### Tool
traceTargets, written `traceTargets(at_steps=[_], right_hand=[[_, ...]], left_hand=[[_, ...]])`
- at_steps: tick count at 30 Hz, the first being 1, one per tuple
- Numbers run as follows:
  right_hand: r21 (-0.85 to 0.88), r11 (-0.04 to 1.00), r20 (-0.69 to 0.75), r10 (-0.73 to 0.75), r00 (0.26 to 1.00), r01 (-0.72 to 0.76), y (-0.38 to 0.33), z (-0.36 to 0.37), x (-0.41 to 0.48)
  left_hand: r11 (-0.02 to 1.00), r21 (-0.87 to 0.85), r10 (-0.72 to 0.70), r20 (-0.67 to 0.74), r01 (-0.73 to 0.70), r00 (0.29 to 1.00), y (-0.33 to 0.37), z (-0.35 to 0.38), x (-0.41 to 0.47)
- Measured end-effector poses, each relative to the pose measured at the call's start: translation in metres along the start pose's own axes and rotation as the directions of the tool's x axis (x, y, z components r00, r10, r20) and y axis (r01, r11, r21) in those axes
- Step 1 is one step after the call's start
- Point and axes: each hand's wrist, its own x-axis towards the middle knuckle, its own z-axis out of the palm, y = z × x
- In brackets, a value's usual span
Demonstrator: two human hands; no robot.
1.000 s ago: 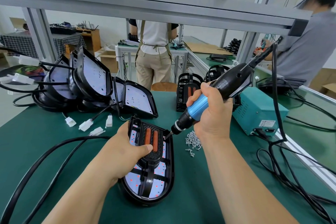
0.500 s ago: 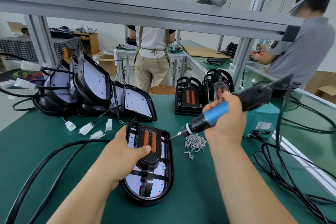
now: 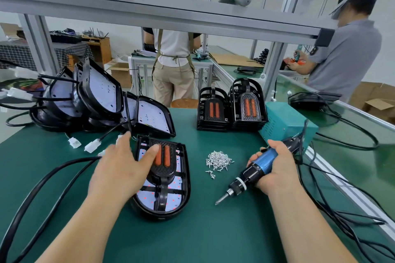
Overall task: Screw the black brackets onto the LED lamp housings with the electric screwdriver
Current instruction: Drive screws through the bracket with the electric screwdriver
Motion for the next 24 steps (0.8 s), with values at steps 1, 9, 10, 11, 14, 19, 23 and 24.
traceTargets(at_steps=[1,9,10,11,14,19,23,24], right_hand=[[-0.007,1.000,-0.001,0.017,1.000,-0.017,0.000,0.000,0.002],[-0.023,0.998,-0.012,0.057,0.998,-0.057,-0.003,0.000,0.011],[-0.027,0.998,-0.012,0.060,0.998,-0.061,-0.003,0.000,0.010],[-0.030,0.998,-0.011,0.063,0.998,-0.064,-0.003,0.000,0.010],[-0.027,0.997,-0.002,0.069,0.998,-0.069,-0.003,-0.001,0.012],[-0.011,0.997,0.001,0.077,0.997,-0.077,-0.002,-0.001,0.013],[0.039,0.996,-0.011,0.075,0.997,-0.074,-0.003,-0.001,0.014],[0.060,0.996,-0.009,0.069,0.998,-0.068,-0.003,-0.001,0.013]], left_hand=[[0.995,0.078,0.077,-0.095,-0.070,0.993,0.003,-0.002,-0.003],[0.747,0.324,0.510,0.282,-0.580,0.813,0.070,0.045,-0.021],[0.702,0.359,0.500,0.367,-0.615,0.785,0.075,0.057,-0.019],[0.667,0.390,0.483,0.421,-0.634,0.767,0.079,0.067,-0.018],[0.652,0.430,0.416,0.485,-0.624,0.769,0.086,0.083,-0.010],[0.696,0.385,0.392,0.503,-0.606,0.771,0.083,0.089,0.001],[0.655,0.396,0.437,0.496,-0.644,0.750,0.082,0.091,0.000],[0.671,0.372,0.451,0.482,-0.641,0.751,0.082,0.089,0.000]])
